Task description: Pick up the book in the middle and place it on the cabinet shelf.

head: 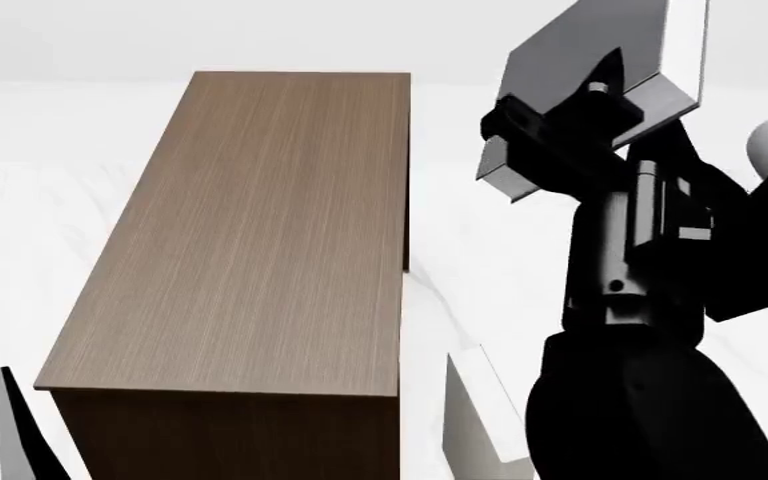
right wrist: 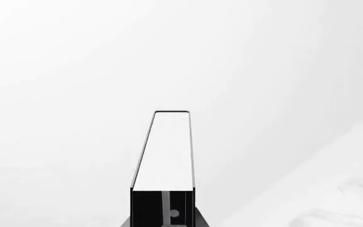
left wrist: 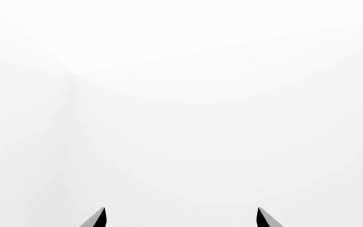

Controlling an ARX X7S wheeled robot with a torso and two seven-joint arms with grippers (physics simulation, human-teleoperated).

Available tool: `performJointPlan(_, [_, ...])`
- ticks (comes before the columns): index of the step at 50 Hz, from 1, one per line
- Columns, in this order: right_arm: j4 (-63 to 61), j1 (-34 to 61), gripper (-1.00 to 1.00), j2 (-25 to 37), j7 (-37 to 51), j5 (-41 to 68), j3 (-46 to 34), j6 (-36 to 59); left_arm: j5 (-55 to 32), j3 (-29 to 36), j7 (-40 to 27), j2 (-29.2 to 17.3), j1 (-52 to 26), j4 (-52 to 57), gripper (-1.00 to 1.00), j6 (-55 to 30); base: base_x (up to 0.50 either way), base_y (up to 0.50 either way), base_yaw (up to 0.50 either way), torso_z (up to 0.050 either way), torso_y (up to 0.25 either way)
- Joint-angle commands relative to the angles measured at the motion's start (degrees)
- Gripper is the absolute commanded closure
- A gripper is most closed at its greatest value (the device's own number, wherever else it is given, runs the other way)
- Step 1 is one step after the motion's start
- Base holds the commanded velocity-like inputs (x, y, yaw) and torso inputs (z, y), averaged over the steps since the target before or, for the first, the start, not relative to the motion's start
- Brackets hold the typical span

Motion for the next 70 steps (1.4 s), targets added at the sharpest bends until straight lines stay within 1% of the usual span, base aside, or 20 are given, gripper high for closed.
performJointPlan(1, [0.3,1.3,1.0,-3.0,-3.9,11.4,4.3,2.3,1.1,-1.1,1.2,1.0,0.1,0.3,-1.0,-0.1,0.0,0.0,0.0,0.0,0.0])
performJointPlan(6, [1.1,2.1,1.0,-4.4,-3.1,19.9,6.3,3.3,1.1,-1.0,1.2,0.9,0.0,0.3,-1.0,-0.2,0.0,0.0,0.0,0.0,0.002])
performJointPlan(7, [1.8,2.4,1.0,-4.9,-2.8,23.1,6.9,3.7,1.1,-1.0,1.2,0.9,0.1,0.3,-1.0,-0.3,0.0,0.0,0.0,0.0,0.0])
performJointPlan(9, [1.9,2.5,1.0,-5.0,-2.4,23.8,6.9,3.9,1.1,-1.0,1.2,0.8,0.1,0.4,-1.0,-0.3,0.0,0.0,0.0,0.0,0.0])
performJointPlan(13, [2.9,2.7,1.0,-5.9,-1.2,29.3,7.7,4.4,1.1,-0.9,1.2,0.8,0.2,0.7,-1.0,-0.4,0.0,0.0,0.0,0.0,0.003])
performJointPlan(19, [4.5,3.0,1.0,-6.9,-0.6,34.5,8.1,4.8,1.1,-0.7,1.2,0.7,0.2,0.7,-1.0,-0.5,0.0,0.0,0.0,0.0,0.0])
performJointPlan(27, [5.3,3.7,1.0,-7.9,0.3,36.6,8.0,3.7,1.0,-0.5,1.1,0.6,0.2,0.7,-1.0,-0.5,0.0,0.0,0.0,0.002,0.003])
performJointPlan(41, [12.7,4.5,1.0,-10.1,-0.7,38.0,6.0,2.0,1.0,-0.2,0.9,0.3,0.2,0.5,-1.0,-0.4,0.0,0.0,0.0,0.0,0.001])
performJointPlan(53, [5.6,2.7,1.0,-10.1,3.7,41.0,3.3,2.8,1.2,-0.1,0.6,0.2,0.3,0.6,-1.0,-0.3,0.0,0.0,0.0,0.0,0.002])
performJointPlan(65, [3.4,1.5,1.0,-10.3,4.4,43.1,0.8,2.6,1.2,0.0,0.3,0.1,-0.1,0.3,-1.0,-0.3,0.0,0.0,0.0,0.0,0.002])
performJointPlan(70, [0.2,0.7,1.0,-10.3,4.9,44.1,-0.7,2.9,1.2,0.1,0.1,0.0,-0.2,0.1,-1.0,-0.2,0.0,0.0,0.0,0.0,0.002])
